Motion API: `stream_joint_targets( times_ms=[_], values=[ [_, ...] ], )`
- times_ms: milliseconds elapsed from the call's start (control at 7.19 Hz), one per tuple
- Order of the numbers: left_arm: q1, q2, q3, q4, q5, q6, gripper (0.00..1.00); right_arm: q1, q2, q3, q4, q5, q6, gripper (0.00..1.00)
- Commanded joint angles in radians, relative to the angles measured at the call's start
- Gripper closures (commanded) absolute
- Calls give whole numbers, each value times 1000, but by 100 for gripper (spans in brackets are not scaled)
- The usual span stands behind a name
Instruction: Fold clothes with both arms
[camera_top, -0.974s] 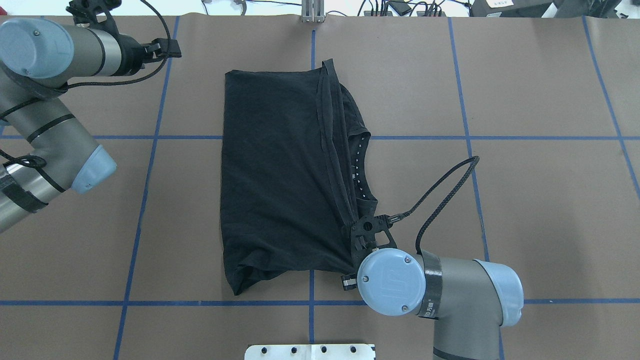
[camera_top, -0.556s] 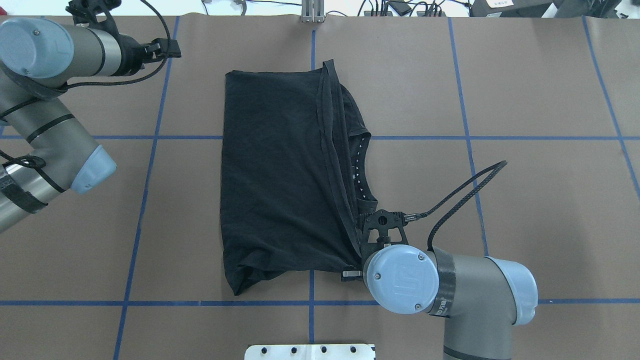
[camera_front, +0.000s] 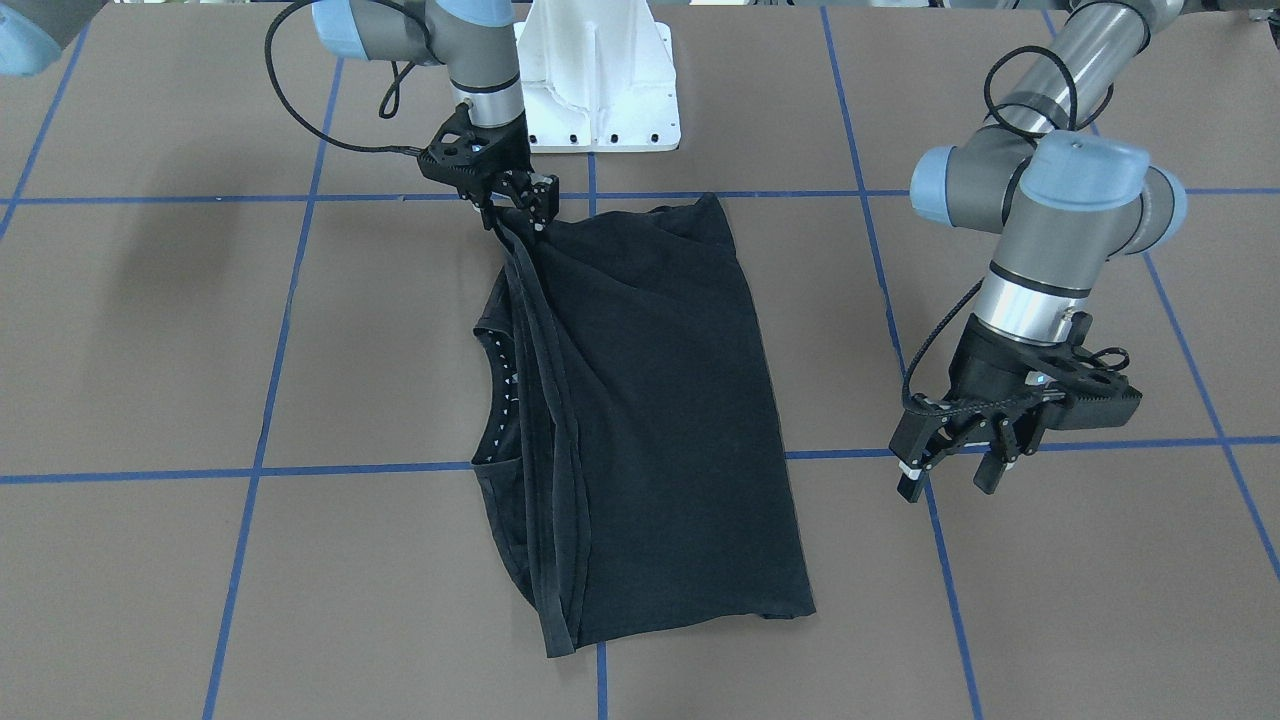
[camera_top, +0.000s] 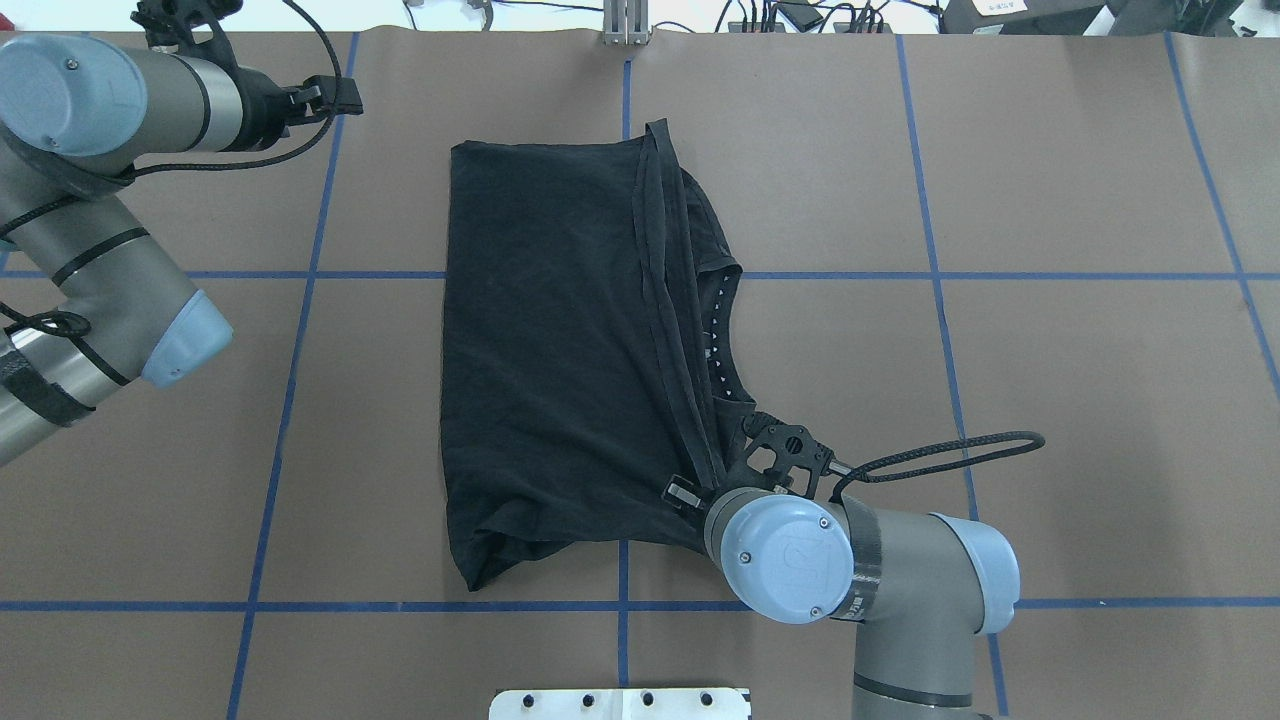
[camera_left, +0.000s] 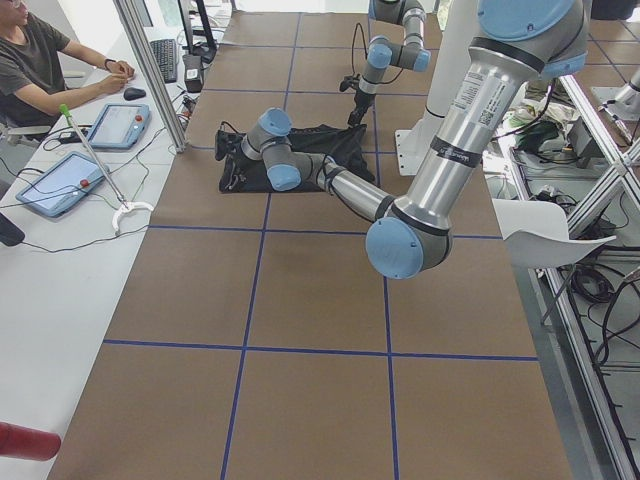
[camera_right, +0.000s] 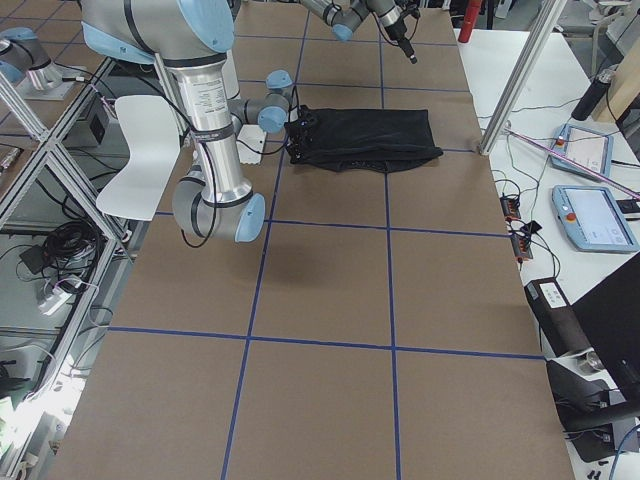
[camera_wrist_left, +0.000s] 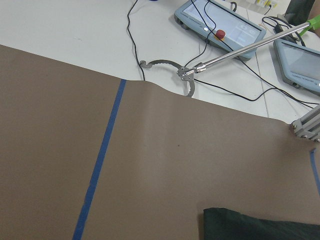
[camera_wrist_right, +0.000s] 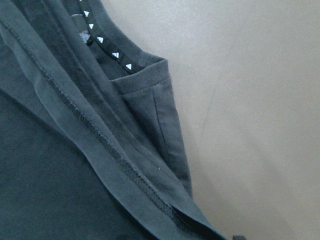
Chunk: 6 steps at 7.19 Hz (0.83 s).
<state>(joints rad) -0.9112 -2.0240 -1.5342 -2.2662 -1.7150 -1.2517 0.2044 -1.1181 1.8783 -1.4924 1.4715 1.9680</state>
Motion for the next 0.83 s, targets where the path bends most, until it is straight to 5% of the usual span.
stream_joint_targets(
  times_ms=[0, 695],
  values=[
    [0, 1, -9, 11, 0, 0, 1, 12, 7, -30, 43, -3, 54, 26],
    [0, 7, -18, 22, 0, 0, 1, 26, 12, -57, 44, -2, 52, 32]
  ],
)
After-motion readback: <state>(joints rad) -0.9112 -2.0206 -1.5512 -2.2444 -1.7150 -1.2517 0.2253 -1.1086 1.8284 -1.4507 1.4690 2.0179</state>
